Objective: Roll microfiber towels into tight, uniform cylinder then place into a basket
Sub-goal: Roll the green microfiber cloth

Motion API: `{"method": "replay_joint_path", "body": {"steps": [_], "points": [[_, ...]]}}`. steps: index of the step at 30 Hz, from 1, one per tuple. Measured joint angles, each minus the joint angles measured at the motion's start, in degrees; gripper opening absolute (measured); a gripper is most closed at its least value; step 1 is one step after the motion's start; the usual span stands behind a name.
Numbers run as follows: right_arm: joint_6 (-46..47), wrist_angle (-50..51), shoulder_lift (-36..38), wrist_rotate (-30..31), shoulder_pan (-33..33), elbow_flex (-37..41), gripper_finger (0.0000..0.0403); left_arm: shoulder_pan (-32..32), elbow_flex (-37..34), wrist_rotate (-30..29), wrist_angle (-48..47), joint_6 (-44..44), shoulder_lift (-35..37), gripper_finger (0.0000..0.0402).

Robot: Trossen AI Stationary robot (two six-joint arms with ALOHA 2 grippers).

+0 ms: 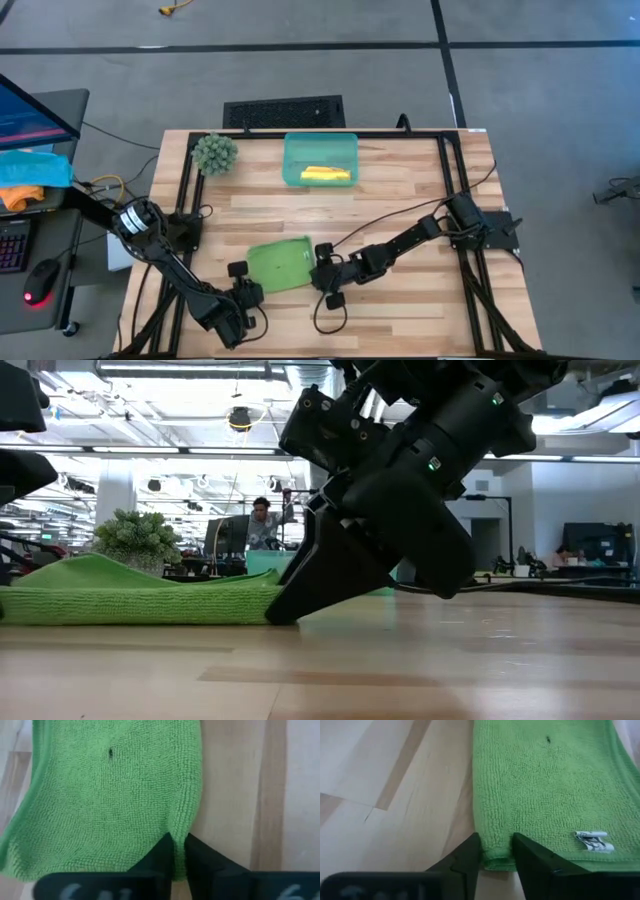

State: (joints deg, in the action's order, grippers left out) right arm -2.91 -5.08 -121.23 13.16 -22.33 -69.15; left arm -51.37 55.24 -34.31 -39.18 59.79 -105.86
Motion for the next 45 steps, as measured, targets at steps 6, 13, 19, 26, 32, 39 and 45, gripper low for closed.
{"method": "replay_joint_path", "body": {"steps": [6,13,19,26,32,39,45], "points": [[2.8,0.2,0.0,-1.1,0.0,0.0,0.0082,0.1,-0.1,-0.7,-0.5,1.9,0.0,0.0007],[3.0,0.9,0.2,-1.1,-0.3,-0.1,0.0011,0.1,0.0,-0.2,-0.4,4.1,0.0,0.0007],[4.7,5.1,0.2,-1.4,-1.1,-2.4,0.0029,0.1,0.0,0.8,-0.3,7.3,0.3,0.0003],[5.1,10.2,0.0,-1.3,-2.7,-6.2,0.0008,0.1,0.1,4.6,0.5,9.6,2.0,0.0004],[8.1,12.8,0.0,-1.3,-4.3,-7.9,0.0019,0.1,0.2,8.5,3.6,10.6,3.2,0.0004],[11.0,14.6,0.0,-7.2,-5.1,-10.0,0.0009,1.4,0.2,13.2,5.9,13.2,6.4,0.0004],[15.9,15.5,0.0,-14.2,-4.8,-11.9,0.0017,3.7,0.2,19.1,5.5,18.0,9.5,0.0004]]}}
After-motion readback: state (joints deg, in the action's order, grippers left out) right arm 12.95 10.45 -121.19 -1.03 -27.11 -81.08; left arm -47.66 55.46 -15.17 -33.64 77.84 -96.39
